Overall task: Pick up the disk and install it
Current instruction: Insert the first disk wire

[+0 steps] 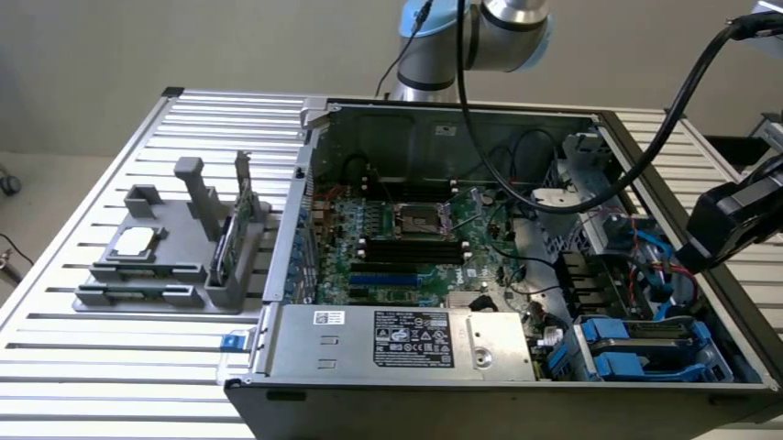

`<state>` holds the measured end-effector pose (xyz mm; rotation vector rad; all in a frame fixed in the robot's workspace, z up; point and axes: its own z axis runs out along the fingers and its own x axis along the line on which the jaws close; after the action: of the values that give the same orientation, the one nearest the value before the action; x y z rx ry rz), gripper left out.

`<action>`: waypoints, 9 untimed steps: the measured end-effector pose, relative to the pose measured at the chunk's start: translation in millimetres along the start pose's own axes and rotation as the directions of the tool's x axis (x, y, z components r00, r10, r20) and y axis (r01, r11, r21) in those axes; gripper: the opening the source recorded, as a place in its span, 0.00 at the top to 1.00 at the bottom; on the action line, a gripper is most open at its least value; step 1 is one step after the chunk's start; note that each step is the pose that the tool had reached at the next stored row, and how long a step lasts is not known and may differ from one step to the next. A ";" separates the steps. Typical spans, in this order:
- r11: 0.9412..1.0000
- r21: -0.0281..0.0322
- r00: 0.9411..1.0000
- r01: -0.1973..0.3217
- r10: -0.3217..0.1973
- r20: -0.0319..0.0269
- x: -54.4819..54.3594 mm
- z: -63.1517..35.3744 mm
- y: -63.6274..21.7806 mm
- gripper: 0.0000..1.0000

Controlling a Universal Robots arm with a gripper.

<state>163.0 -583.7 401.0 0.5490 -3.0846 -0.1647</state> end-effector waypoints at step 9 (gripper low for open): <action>1.000 -0.001 1.000 0.000 0.000 -0.002 -1.9 -0.1 -0.7 0.74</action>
<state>164.9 -583.7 401.0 0.5484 -3.0822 -0.1651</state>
